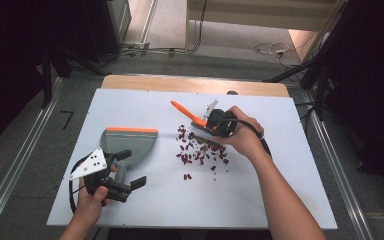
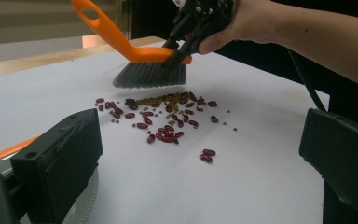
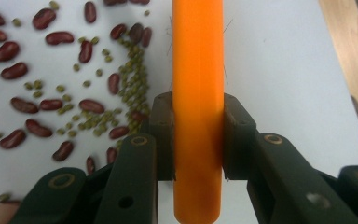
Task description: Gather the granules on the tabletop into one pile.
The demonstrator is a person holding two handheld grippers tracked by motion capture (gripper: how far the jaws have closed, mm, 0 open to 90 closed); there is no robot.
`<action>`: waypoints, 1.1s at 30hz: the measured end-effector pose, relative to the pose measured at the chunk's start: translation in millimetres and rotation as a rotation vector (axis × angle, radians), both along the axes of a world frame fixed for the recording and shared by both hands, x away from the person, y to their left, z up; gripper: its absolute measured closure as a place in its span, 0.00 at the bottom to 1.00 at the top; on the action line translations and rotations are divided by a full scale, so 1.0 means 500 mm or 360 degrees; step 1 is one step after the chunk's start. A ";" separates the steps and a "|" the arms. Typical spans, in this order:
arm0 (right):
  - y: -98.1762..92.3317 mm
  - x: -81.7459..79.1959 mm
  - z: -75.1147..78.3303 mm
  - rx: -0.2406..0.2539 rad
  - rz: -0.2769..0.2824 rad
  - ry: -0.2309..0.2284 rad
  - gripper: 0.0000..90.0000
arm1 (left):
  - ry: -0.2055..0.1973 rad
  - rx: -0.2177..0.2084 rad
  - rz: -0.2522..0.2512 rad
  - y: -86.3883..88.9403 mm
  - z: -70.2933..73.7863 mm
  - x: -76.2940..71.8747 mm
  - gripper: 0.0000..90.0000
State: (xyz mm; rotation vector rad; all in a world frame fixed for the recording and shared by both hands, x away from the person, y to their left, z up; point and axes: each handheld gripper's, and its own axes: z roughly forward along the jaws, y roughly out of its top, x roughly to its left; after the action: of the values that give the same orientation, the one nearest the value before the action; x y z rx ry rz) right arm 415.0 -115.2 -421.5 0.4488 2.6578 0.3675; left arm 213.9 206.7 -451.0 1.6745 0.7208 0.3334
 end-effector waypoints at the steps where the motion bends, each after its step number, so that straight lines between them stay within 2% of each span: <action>1: 0.003 0.007 0.000 -0.0003 0.0017 -0.0026 0.76 | 0.0001 -0.0003 0.0002 0.000 0.000 0.000 0.00; 3: 0.014 0.015 0.000 0.0000 0.0014 -0.0058 0.76 | 0.0002 0.0001 0.0005 0.001 0.000 0.000 0.00; 5: 0.027 0.021 0.000 -0.0001 0.0018 -0.0051 0.76 | 0.0010 -0.0001 0.0008 0.002 -0.001 0.000 0.00; 10: 0.060 0.042 -0.010 -0.0072 0.0068 -0.0082 0.76 | 0.0012 -0.0005 0.0006 0.001 -0.002 -0.002 0.00; 11: 0.066 0.045 -0.011 -0.0078 0.0069 -0.0072 0.76 | 0.0012 -0.0011 0.0005 0.002 -0.002 -0.002 0.00; 13: 0.075 0.051 -0.015 -0.0087 0.0097 -0.0108 0.76 | 0.0012 -0.0007 0.0009 0.004 -0.002 -0.003 0.00; 16: 0.088 0.052 -0.024 -0.0101 0.0144 -0.0117 0.76 | 0.0011 -0.0020 0.0017 0.009 -0.001 -0.003 0.00; 17: 0.092 0.050 -0.025 -0.0094 0.0159 -0.0119 0.76 | 0.0009 -0.0023 0.0021 0.009 -0.001 -0.003 0.00; 22: 0.100 0.032 -0.030 -0.0162 0.0217 -0.0118 0.76 | 0.0006 -0.0021 0.0022 0.013 -0.001 -0.002 0.00; 29: 0.095 -0.004 -0.028 -0.0152 0.0254 -0.0054 0.76 | 0.0010 -0.0022 0.0026 0.015 0.000 -0.002 0.00; 33: 0.087 -0.023 -0.028 -0.0152 0.0286 -0.0068 0.76 | 0.0009 -0.0019 0.0025 0.014 -0.001 -0.002 0.00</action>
State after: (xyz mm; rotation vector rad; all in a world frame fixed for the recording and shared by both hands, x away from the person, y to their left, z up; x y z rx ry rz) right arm 403.4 -71.6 -435.5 0.1708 2.6675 0.2982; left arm 212.7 213.5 -451.4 1.6597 0.7391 0.3354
